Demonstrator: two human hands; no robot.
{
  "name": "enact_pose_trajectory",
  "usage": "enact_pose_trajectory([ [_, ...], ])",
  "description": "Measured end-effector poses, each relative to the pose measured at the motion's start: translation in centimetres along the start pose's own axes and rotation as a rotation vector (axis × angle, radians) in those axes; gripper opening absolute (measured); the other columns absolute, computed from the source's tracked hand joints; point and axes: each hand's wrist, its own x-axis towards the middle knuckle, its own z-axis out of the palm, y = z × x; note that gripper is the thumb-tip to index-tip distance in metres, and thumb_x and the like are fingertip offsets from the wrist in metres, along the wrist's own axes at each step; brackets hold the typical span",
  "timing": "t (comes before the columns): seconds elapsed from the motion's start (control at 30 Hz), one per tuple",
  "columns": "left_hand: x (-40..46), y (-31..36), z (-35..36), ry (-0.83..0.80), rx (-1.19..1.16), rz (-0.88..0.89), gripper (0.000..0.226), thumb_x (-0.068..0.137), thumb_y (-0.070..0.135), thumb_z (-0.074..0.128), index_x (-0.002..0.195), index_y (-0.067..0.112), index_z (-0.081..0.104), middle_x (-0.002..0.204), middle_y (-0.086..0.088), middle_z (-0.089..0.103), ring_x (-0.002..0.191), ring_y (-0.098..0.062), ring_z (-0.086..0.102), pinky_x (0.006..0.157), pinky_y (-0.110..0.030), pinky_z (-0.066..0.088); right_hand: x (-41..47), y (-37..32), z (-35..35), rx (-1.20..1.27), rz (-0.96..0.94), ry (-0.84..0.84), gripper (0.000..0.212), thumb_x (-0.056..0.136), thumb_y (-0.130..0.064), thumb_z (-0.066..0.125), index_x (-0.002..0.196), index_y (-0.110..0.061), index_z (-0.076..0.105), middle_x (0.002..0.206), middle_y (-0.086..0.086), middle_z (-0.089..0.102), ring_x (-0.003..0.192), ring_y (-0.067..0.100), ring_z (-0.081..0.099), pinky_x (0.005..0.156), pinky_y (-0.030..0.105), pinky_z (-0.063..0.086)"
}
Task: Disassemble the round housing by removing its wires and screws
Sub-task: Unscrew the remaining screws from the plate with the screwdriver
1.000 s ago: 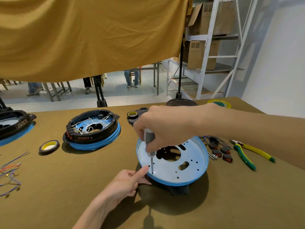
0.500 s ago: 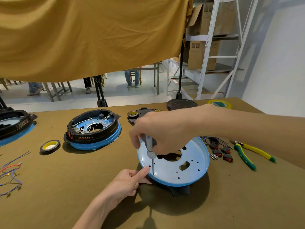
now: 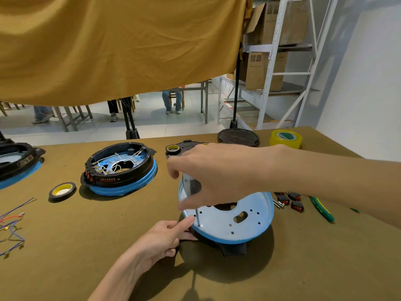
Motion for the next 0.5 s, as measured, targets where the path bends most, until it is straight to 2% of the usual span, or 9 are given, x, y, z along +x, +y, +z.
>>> enact_pose_trajectory([
  [0.07,-0.2,0.0,-0.1,-0.013,0.011,0.0,0.093,0.059,0.075,0.072,0.128,0.014,0.059,0.103,-0.006,0.082,0.048,-0.008,0.029,0.05,-0.018,0.036,0.1,-0.3,0.0,-0.111,0.069,0.111,0.04,0.098,-0.062,0.047,0.108,-0.024,0.051,0.073,-0.01,0.056,0.059,0.01,0.052,0.048,0.02,0.036],
  [0.1,-0.3,0.0,-0.1,-0.019,0.004,0.007,0.099,0.057,0.074,0.074,0.132,0.013,0.057,0.105,-0.008,0.081,0.048,-0.008,0.029,0.05,-0.018,0.037,0.2,-0.4,-0.2,-0.123,0.091,0.137,0.041,0.099,-0.063,0.045,0.105,-0.024,0.053,0.069,-0.009,0.054,0.056,0.009,0.05,0.046,0.02,0.034],
  [0.17,-0.4,0.1,-0.2,-0.023,-0.025,0.025,0.108,0.055,0.071,0.079,0.141,0.012,0.05,0.108,-0.012,0.08,0.049,-0.008,0.03,0.049,-0.019,0.039,0.5,-0.4,-0.5,-0.098,0.099,0.147,0.041,0.099,-0.062,0.046,0.104,-0.023,0.056,0.068,-0.009,0.057,0.057,0.009,0.052,0.047,0.021,0.036],
  [0.23,-0.4,0.1,-0.1,-0.02,-0.056,0.033,0.111,0.05,0.068,0.083,0.141,0.013,0.048,0.111,-0.014,0.078,0.049,-0.007,0.03,0.047,-0.019,0.038,0.7,-0.5,-0.7,-0.048,0.099,0.143,0.039,0.098,-0.061,0.048,0.102,-0.023,0.057,0.07,-0.009,0.06,0.06,0.01,0.054,0.049,0.023,0.04],
  [0.33,-0.5,0.1,0.0,-0.005,-0.088,0.027,0.095,0.05,0.064,0.084,0.126,0.02,0.049,0.107,-0.014,0.079,0.047,-0.007,0.03,0.044,-0.019,0.035,0.6,-0.6,-0.7,0.041,0.115,0.105,0.031,0.098,-0.053,0.055,0.104,-0.023,0.055,0.078,-0.007,0.059,0.065,0.011,0.055,0.053,0.021,0.043],
  [0.4,-0.5,0.0,0.1,-0.006,-0.092,0.028,0.085,0.058,0.061,0.081,0.126,0.018,0.053,0.104,-0.01,0.081,0.047,-0.007,0.029,0.044,-0.018,0.033,0.4,-0.4,-0.9,0.126,0.124,0.058,0.027,0.099,-0.042,0.06,0.115,-0.023,0.053,0.089,-0.005,0.06,0.074,0.012,0.057,0.059,0.019,0.046],
  [0.5,-0.4,-0.2,0.1,-0.003,-0.084,0.049,0.077,0.064,0.06,0.077,0.126,0.019,0.057,0.107,-0.011,0.08,0.048,-0.008,0.027,0.044,-0.019,0.032,0.0,0.1,-1.8,0.263,0.091,-0.061,0.039,0.094,-0.021,0.07,0.126,-0.026,0.05,0.11,-0.005,0.055,0.093,0.011,0.055,0.069,0.018,0.049],
])
